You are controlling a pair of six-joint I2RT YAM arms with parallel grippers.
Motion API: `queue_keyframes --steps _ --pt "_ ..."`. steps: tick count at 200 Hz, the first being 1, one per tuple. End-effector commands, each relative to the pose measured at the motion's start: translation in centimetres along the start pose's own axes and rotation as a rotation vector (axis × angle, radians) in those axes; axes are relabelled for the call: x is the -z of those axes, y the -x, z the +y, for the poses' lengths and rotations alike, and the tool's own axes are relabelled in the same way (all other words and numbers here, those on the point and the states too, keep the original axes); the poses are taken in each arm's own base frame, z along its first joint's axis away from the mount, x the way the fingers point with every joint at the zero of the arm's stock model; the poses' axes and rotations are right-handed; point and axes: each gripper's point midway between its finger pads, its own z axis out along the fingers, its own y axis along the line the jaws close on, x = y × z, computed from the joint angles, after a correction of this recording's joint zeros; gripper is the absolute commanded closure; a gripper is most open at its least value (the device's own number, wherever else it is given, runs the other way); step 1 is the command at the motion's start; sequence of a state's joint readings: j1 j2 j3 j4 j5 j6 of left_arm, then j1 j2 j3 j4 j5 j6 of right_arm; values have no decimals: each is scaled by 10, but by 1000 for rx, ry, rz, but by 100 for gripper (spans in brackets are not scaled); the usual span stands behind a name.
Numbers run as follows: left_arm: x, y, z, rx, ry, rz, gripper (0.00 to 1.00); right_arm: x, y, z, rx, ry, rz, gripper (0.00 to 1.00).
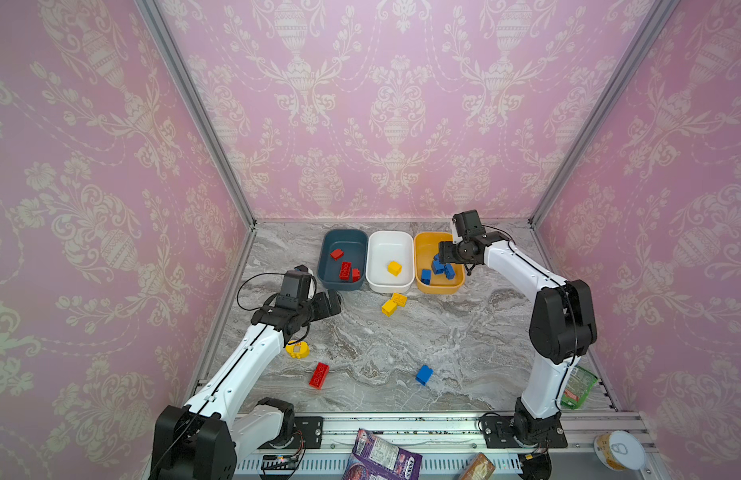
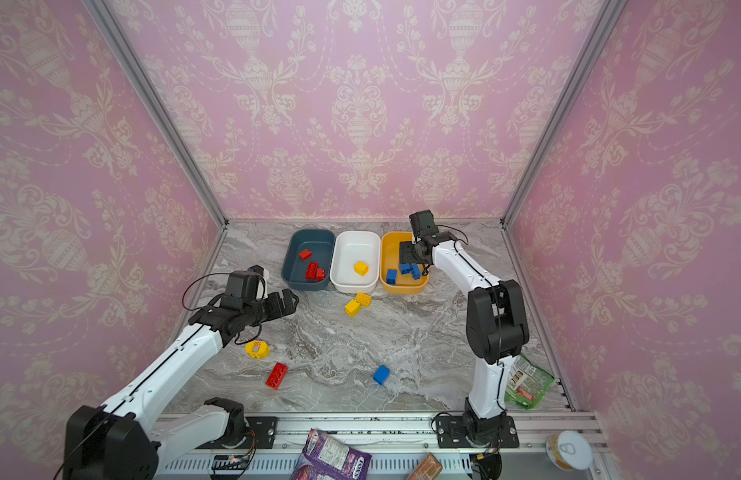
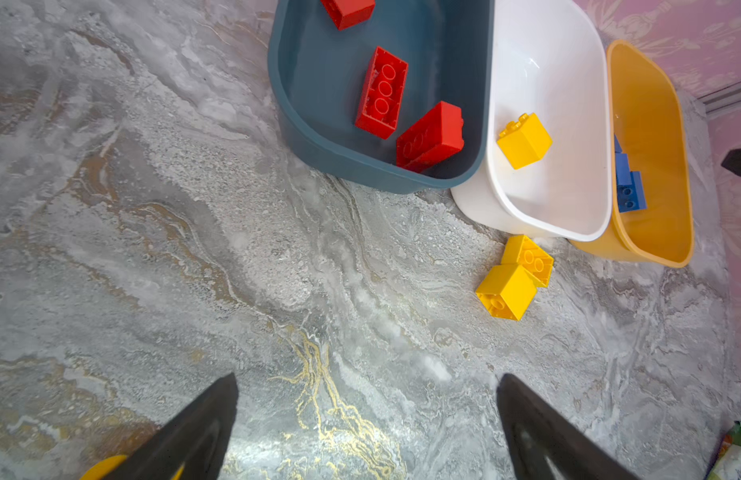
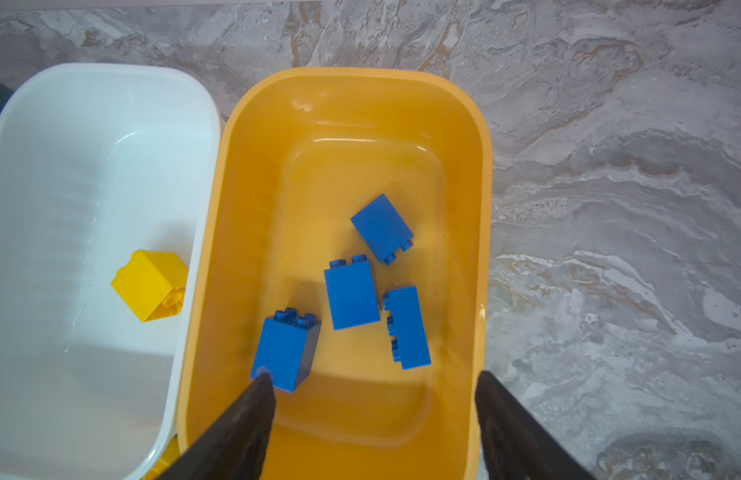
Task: Sort the legos into containers by color
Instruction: 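Lower the left gripper onto the yellow round piece and grasp it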
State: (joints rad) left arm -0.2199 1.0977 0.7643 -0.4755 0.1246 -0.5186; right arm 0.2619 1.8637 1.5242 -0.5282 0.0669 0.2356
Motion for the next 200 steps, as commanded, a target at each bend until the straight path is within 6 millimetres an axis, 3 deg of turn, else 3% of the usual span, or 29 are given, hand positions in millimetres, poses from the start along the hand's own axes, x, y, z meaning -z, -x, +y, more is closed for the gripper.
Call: queue_keyframes --steps 1,42,111,176,180,200 --pt "11 -19 26 59 135 52 1 18 -11 11 0 53 -1 20" --pt "29 -24 54 249 296 41 1 38 -28 19 13 91 7 18" --pt "42 -47 72 572 415 101 2 57 -67 32 -21 218 61 6" --pt "32 -60 94 766 496 138 6 75 -78 38 -32 279 73 3" --pt "31 -61 95 772 501 141 6 70 -91 36 -33 274 104 2" --pt "22 -69 99 813 520 165 7 72 -99 35 -36 278 117 0"
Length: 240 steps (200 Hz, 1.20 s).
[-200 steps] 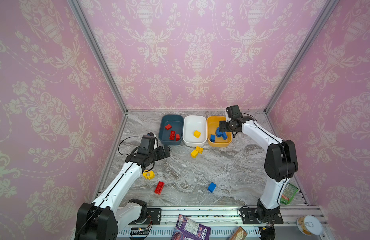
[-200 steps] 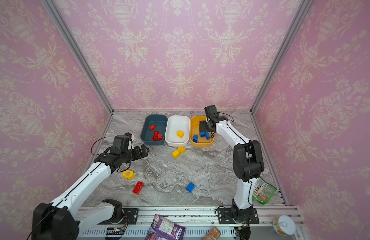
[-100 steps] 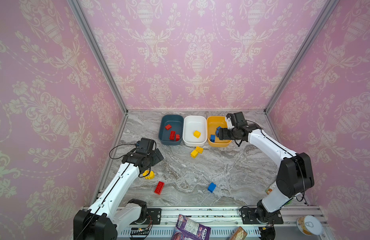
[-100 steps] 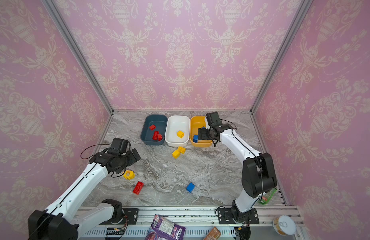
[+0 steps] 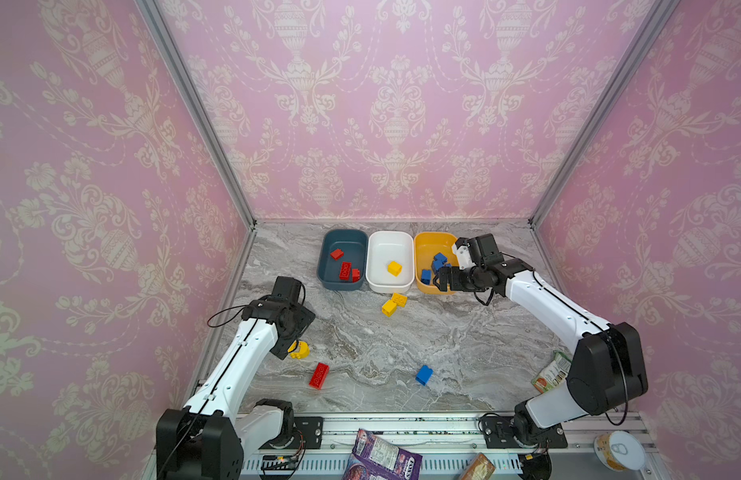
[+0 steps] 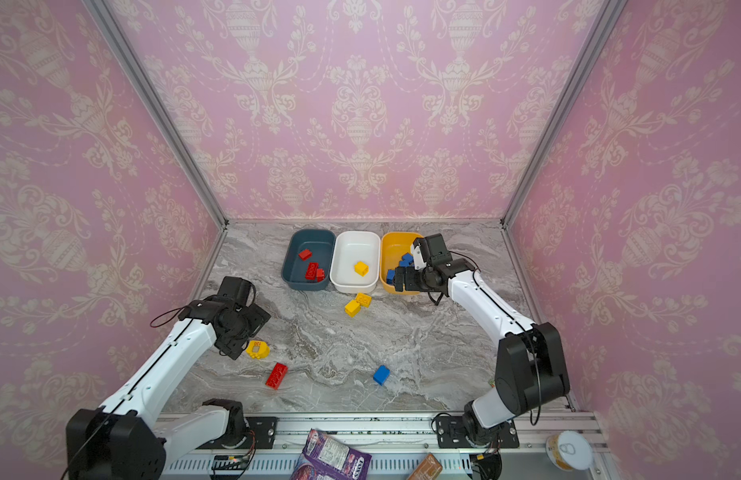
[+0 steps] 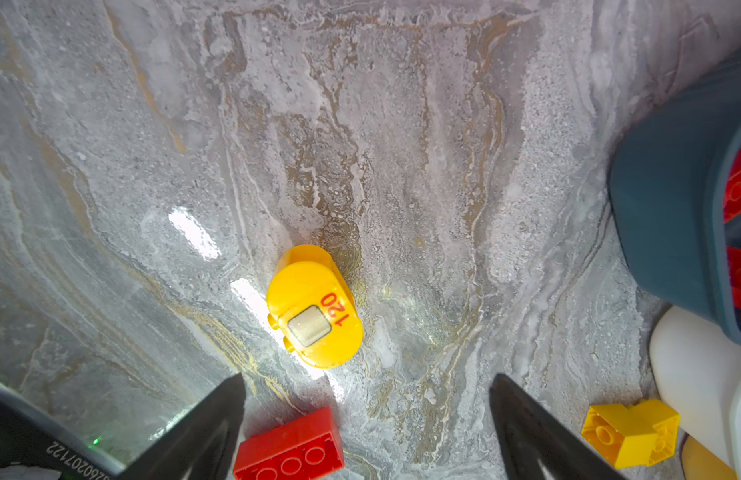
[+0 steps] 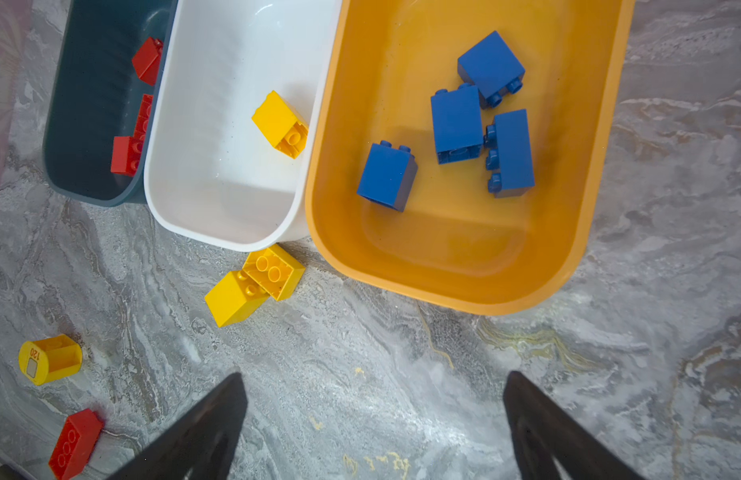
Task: Sort the legos into containers by color
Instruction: 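Lower the left gripper onto the yellow round piece and grasp it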
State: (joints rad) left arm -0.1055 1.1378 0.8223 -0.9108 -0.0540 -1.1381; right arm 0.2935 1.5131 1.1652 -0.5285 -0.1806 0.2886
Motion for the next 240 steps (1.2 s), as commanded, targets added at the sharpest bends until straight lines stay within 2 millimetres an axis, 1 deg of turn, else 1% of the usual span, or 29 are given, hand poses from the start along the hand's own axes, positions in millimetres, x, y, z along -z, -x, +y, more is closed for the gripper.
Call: queue_keyframes --steps 1,21,35,44,46,50,73,93,111,143,174,198,240 --pt "-15 -10 14 92 61 53 7 3 -17 3 -13 26 38 0" --pt "-26 -16 19 127 86 79 8 3 -23 3 -19 28 48 0" --pt "-31 -16 23 147 104 80 8 3 -26 2 -24 29 52 0" --pt "-32 -15 22 156 100 75 8 3 -27 2 -27 31 53 0" --pt "-36 -19 29 158 120 83 8 4 -27 2 -29 31 50 0" --pt "-38 -20 33 165 130 84 8 4 -27 2 -29 31 51 0" --pt "-44 -18 37 187 132 78 9 5 -27 2 -33 31 46 0" --pt "-52 -19 37 201 128 86 9 6 -27 2 -33 31 45 0" --pt "-56 -16 37 206 129 74 9 7 -28 2 -35 31 46 0" --pt "-62 -8 35 212 131 50 13 8 -30 0 -35 21 50 0" --pt "-72 -10 35 222 136 64 18 8 -33 -1 -41 17 53 0" --pt "-79 -13 31 225 127 89 21 8 -34 -2 -45 13 53 0" --pt "-84 -12 26 219 119 93 31 10 -33 -2 -48 9 53 0"
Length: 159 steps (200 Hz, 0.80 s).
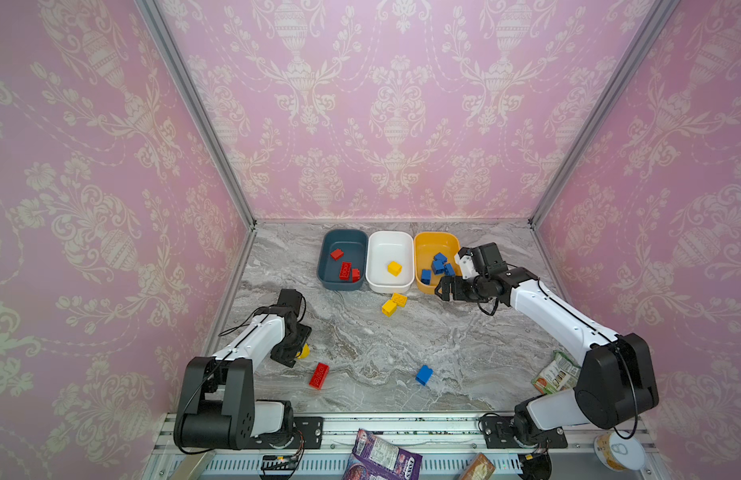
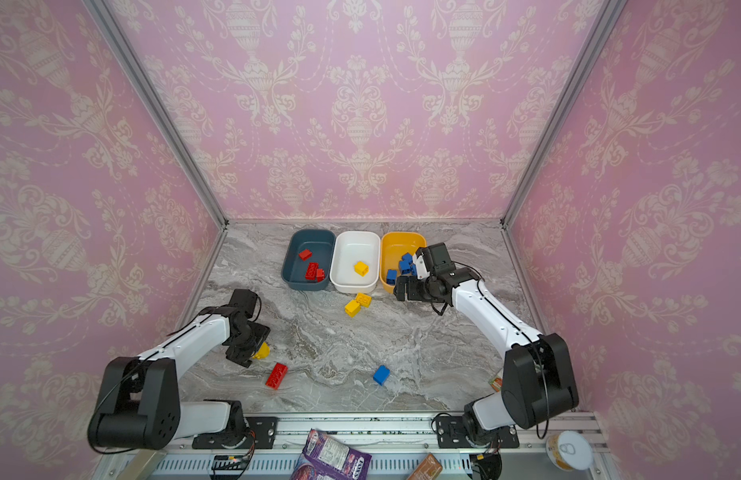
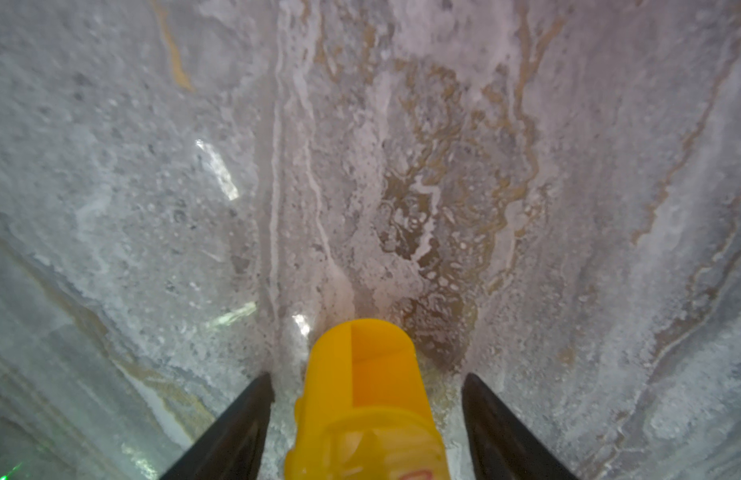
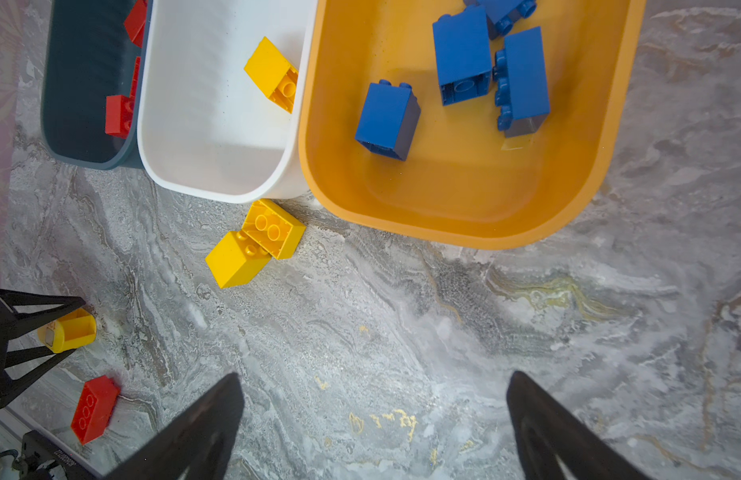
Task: Sort the legos into containers by color
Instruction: 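Lower the left gripper onto the yellow round piece and grasp it, then carry the yellow round piece left over the white bin while right moves toward blue brick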
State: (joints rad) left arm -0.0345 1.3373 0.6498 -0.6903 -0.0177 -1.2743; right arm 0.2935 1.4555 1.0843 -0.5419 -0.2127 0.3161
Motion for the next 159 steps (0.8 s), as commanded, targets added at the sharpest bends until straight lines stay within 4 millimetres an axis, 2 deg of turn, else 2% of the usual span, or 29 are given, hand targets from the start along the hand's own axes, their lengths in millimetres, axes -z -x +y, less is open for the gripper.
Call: queue_keyframes --steps 1,82,124,159 --pt "-8 -2 -6 22 -17 21 31 6 -7 -1 -14 -11 8 0" --pt "-6 -3 -7 11 -47 21 53 7 -9 -1 -19 -16 8 0" --pt "2 0 -10 -9 -66 7 56 9 -11 -1 -20 -17 8 0" --pt "17 6 -19 -35 -107 -24 57 10 -17 -2 -33 -15 7 0"
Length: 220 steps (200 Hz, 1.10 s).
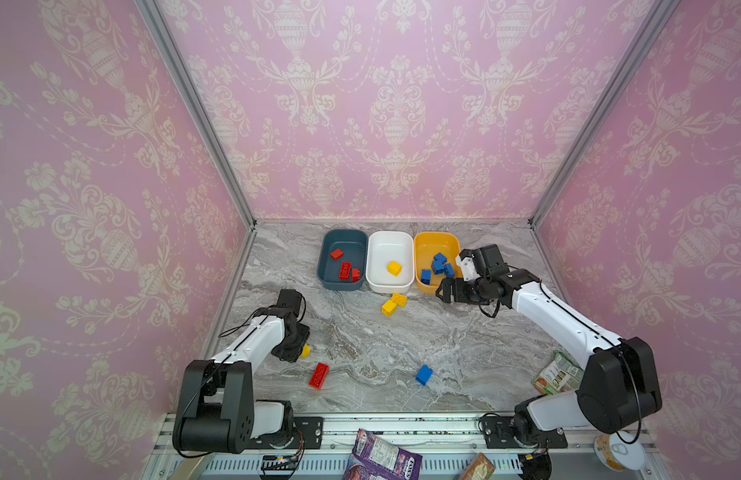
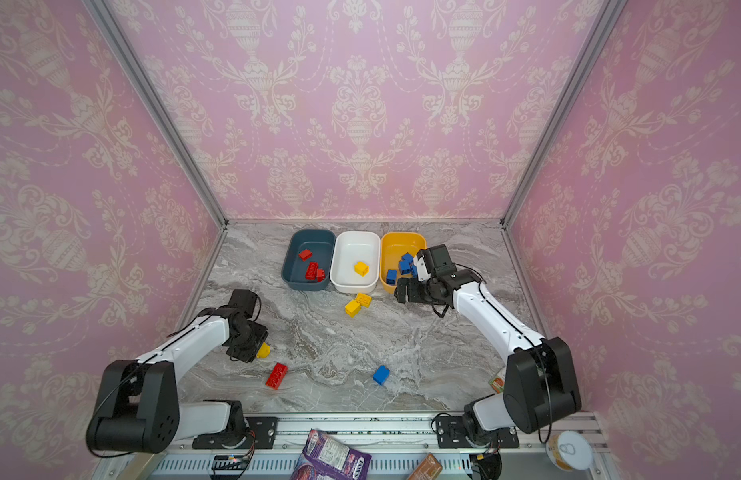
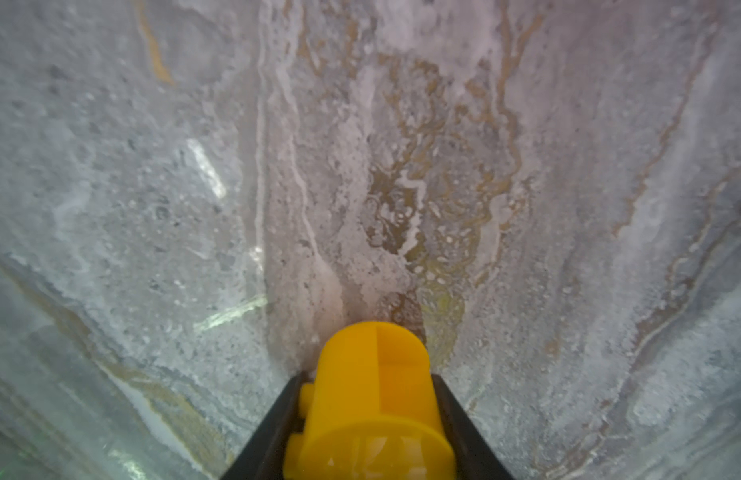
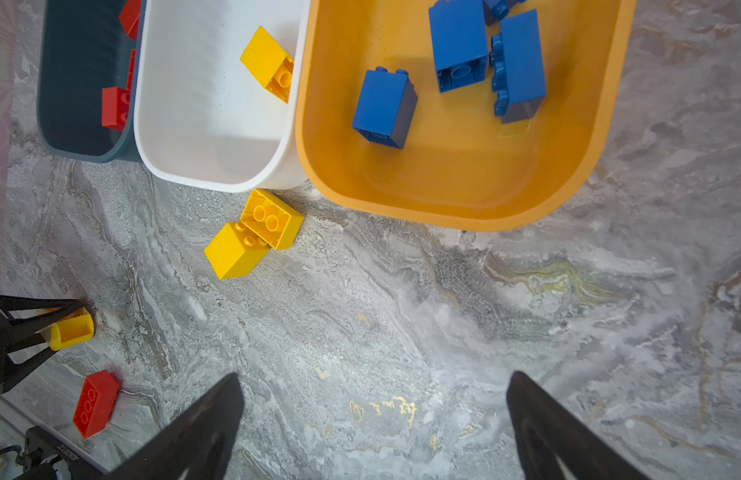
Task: Sort the legos into containers by color
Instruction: 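Carry the yellow round piece left over the white bin while right moves toward blue brick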
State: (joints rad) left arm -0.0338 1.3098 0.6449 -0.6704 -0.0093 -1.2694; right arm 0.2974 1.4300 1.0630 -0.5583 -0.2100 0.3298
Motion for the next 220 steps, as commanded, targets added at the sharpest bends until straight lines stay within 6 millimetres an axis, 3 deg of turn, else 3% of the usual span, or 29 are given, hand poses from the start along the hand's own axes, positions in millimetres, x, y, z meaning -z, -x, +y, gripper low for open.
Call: queue_keyframes --steps 1,44,48,130,186,220 --pt "13 5 -13 -33 -68 -20 57 7 -9 -1 -21 -11 -3 0" --pt "37 6 -42 -131 -163 -78 60 7 -20 -6 -33 -18 4 0" --pt "46 7 -54 -141 -194 -90 60 7 -21 -6 -35 -19 5 0" --pt "109 -28 -155 -428 -391 -209 61 13 -27 -8 -48 -20 -5 0" --pt "138 -77 -252 -682 -550 -274 61 14 -28 -6 -53 -12 -11 0" --pt "129 -109 -300 -800 -610 -251 61 16 -28 -5 -52 -14 -15 0"
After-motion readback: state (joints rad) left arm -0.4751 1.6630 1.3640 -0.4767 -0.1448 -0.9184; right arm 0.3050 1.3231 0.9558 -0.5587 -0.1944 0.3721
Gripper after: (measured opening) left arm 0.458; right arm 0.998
